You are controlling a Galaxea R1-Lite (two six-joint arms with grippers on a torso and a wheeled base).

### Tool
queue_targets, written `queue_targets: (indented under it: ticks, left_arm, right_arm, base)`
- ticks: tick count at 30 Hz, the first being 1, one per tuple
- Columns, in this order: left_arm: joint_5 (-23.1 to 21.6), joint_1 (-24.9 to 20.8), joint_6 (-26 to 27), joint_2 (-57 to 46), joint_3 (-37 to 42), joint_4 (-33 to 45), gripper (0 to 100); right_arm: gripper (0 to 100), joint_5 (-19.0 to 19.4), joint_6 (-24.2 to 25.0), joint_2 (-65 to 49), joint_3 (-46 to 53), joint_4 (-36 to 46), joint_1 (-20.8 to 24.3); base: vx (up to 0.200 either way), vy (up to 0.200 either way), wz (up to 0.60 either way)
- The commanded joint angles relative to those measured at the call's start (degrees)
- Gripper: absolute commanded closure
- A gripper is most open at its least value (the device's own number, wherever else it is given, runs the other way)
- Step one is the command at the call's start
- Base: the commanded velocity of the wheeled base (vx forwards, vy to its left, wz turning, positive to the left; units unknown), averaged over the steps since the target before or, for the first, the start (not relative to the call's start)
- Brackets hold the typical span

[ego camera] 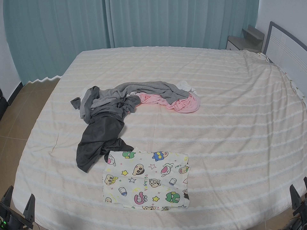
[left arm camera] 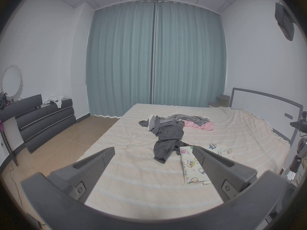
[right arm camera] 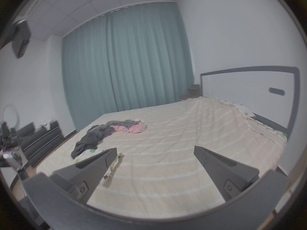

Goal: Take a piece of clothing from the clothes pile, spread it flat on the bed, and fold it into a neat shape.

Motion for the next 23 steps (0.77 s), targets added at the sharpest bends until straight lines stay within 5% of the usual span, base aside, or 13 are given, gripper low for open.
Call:
queue_targets:
  ticks: [1, 4, 6, 7, 23]
  left_arm:
    - [-2.8, 0.0, -0.3, -0.4, 0.7, -0.5, 0]
    - [-4.0, -0.1, -1.0, -0.3, 0.8, -0.4, 0]
    - [-4.6, 0.0, -2.0, -0.3, 0.8, -0.3, 0]
    - [-4.6, 0.0, -2.2, -0.3, 0.8, -0.3, 0]
    - [-4.6, 0.0, -2.1, -0.3, 0.8, -0.4, 0]
  right_arm:
    - [0, -0.9, -1.4, 0.0, 0.7, 0.1, -3.3]
    - [0, -0.6, -3.7, -0.2, 0.7, 0.2, -8.8]
    - [0, 1.9, -4.9, -0.5, 0.7, 0.3, -12.5]
    - [0, 6.3, -4.4, -2.2, 0.8, 0.2, -14.4]
    - [0, 8.0, -2.4, -5.7, 0.8, 0.3, -12.9]
  base:
    - [0.0, 0.0, 0.0]
    - [0.0, 0.0, 0.0]
    - [0.0, 0.0, 0.0]
    - [0.0, 0.0, 0.0]
    - [0.0, 0.0, 0.0]
